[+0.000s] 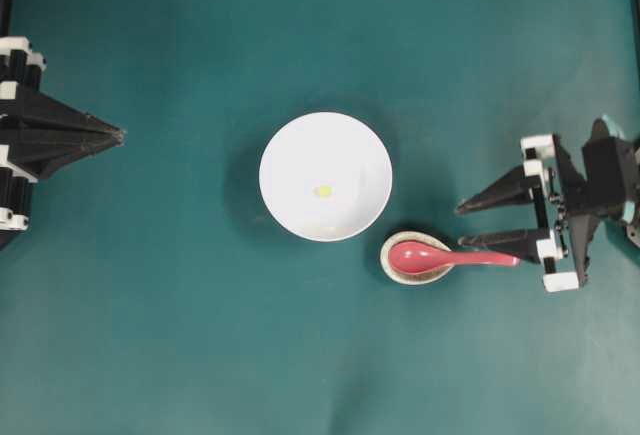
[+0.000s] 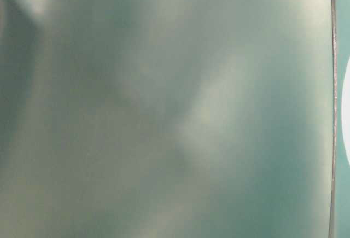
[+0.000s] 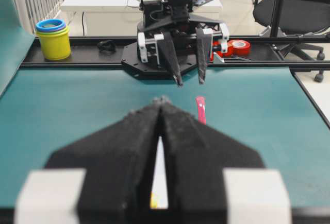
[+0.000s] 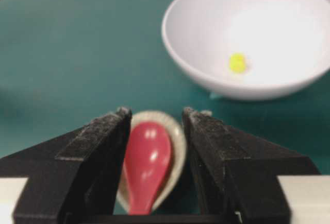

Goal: Scoop the yellow hexagonal prism block from the bowl with a spoon using the right arm.
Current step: 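Move the right gripper toward the red spoon handle, then close the right gripper on the red spoon handle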

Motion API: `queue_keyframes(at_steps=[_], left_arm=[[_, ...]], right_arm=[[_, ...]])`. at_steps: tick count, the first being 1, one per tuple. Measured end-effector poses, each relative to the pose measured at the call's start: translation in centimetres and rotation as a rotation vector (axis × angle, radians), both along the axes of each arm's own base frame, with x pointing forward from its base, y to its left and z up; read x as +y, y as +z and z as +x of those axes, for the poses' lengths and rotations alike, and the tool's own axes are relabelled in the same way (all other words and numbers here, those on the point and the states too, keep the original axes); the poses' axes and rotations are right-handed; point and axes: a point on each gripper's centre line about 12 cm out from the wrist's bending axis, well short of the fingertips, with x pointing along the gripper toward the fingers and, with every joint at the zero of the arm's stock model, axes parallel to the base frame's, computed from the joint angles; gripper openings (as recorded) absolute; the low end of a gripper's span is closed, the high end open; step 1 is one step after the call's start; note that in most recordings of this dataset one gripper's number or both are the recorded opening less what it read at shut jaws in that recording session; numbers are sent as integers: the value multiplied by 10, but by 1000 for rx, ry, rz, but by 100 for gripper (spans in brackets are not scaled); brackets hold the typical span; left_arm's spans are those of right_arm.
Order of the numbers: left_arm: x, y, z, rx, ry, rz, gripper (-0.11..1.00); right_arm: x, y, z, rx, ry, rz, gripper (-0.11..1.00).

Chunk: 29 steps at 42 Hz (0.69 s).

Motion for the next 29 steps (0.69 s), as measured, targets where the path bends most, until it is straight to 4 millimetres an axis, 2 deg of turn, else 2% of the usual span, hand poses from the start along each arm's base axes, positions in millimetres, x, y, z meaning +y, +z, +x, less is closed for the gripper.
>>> queue_keyframes(at_steps=[13,21,29], left_arm=[[0,-1,0,11,0,-2,0],[0,-3,0,23,0,0,0],[0,-3,0,26,-1,0,0]], right_arm=[[17,-32,-9,43,-18,26,52],[26,-44,-19,27,-25,51,51],[30,-60,-17,54,-22,34,51]])
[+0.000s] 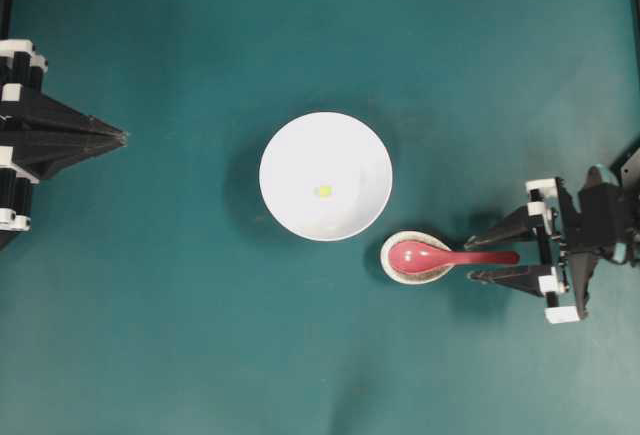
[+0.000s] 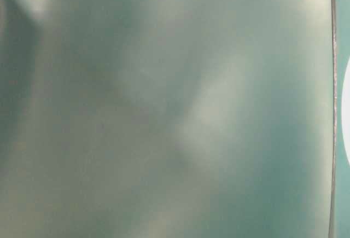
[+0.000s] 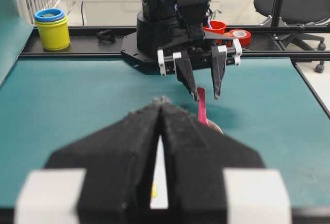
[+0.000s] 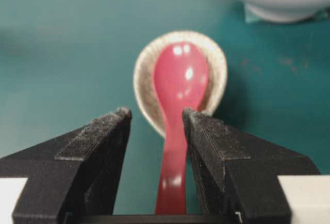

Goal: Scoop the yellow hexagonal prism block from the bowl with a spoon using the right arm.
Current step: 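Close the right gripper on the red spoon handle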

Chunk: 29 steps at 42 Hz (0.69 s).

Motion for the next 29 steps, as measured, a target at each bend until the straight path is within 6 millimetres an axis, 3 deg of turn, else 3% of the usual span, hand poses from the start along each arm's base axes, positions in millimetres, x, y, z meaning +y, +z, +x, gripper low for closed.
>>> queue_keyframes(at_steps=[13,29], left_arm=[[0,0,0,3,0,-2,0],[0,0,0,2,0,-2,0]], right_arm=[[1,-14,2,28,-6,-19,51],[-2,-17,-2,46,-12,-29,51]])
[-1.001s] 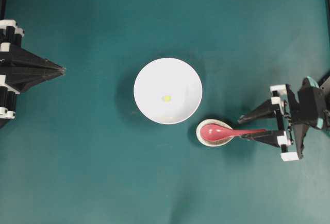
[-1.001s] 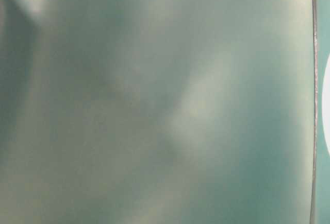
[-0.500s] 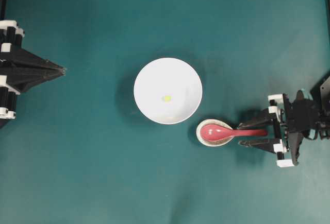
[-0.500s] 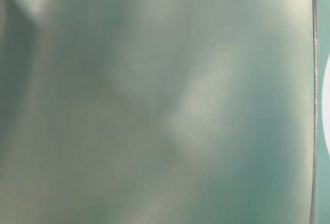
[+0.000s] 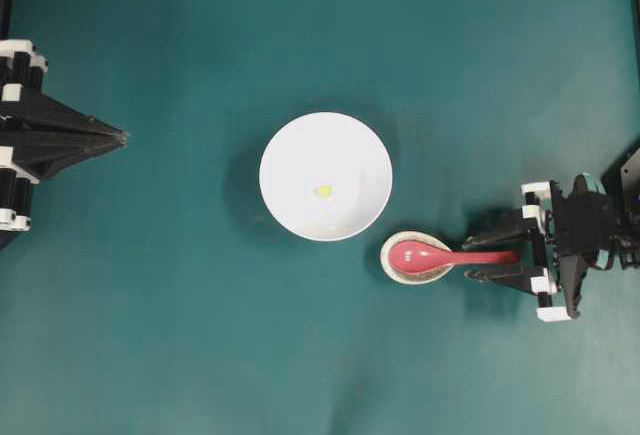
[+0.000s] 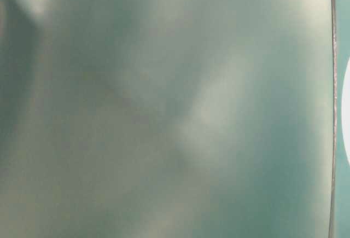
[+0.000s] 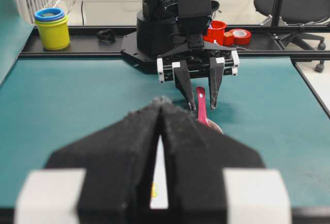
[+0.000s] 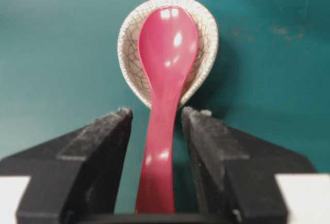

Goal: Scoop the yellow hexagonal prism block from the bowl with a spoon using the right arm.
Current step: 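Close the right gripper on the red spoon handle, then lift the red spoon out of the spoon rest toward the white bowl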

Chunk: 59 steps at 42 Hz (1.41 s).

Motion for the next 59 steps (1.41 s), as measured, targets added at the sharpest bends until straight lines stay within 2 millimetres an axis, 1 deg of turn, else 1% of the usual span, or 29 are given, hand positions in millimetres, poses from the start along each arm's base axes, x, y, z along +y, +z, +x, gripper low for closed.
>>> queue_keyframes(at_steps=[12,16,21,24,43,50,59], left_arm=[[0,0,0,2,2,2,0],[0,0,0,-2,2,0,0],[0,0,0,0,2,0,0],[0,0,0,0,1,3,0],[0,0,0,2,2,0,0],[0,0,0,0,2,2,0],[0,0,0,2,1,5,0]], right_arm=[[0,-2,0,7,-1,-3,49],[0,-2,0,7,-1,-3,43],[0,-2,0,10,-1,-3,30],[0,-2,0,12,-3,-3,24],[0,-1,0,7,-3,1,24],[2,13,2,-18,5,25,24],[-1,44,10,-54,2,49,24]])
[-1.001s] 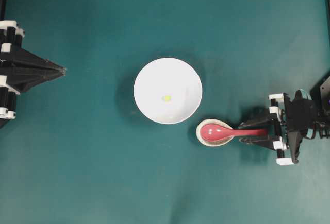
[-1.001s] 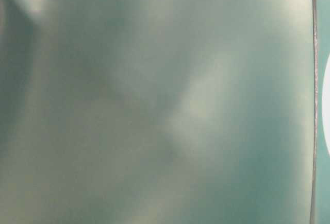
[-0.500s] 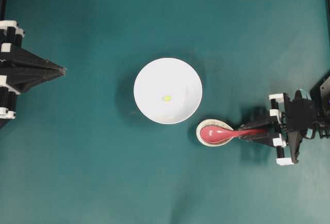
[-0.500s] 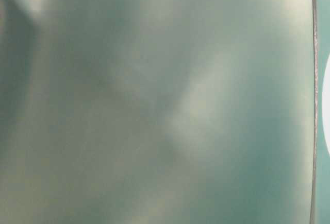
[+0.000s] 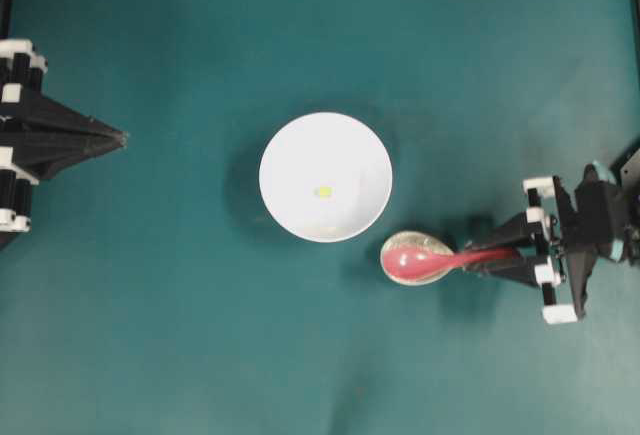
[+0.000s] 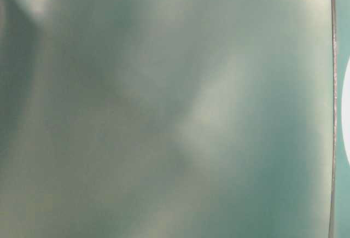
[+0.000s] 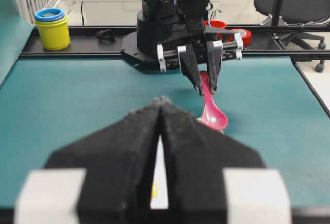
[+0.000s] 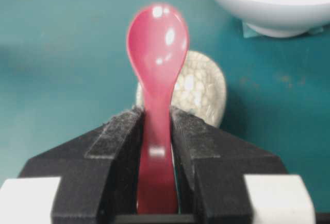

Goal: Scoop the yellow hexagonal prism block from the bowl with a spoon using the right arm.
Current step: 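Lift the red spoon out of the spoon rest toward the white bowl, then lower the spoon bowl into the white bowl beside the yellow block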

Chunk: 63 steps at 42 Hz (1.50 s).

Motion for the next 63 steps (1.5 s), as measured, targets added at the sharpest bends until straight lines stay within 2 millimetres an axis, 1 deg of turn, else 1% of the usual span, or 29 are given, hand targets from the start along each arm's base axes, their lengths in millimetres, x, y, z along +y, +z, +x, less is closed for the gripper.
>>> queue_keyframes(at_steps=[5,15,22,26,35,44,53,58,63], left_arm=[[0,0,0,-2,0,-2,0],[0,0,0,-2,0,-6,0],[0,0,0,0,0,-5,0],[0,0,0,0,-2,-3,0],[0,0,0,2,0,-3,0],[0,-1,0,9,0,0,0],[0,-1,0,8,0,2,0],[0,-1,0,9,0,2,0],[0,-1,0,11,-1,2,0]], right_arm=[[-7,16,6,18,-14,8,24],[-23,58,21,66,-20,5,24],[-38,83,29,96,-33,3,24],[-50,90,32,128,-53,-3,24],[-73,96,37,213,-91,-8,24],[-84,107,46,322,-81,15,24],[-91,117,63,439,-48,34,24],[-96,114,76,510,-35,39,24],[-100,106,92,600,-13,48,24]])
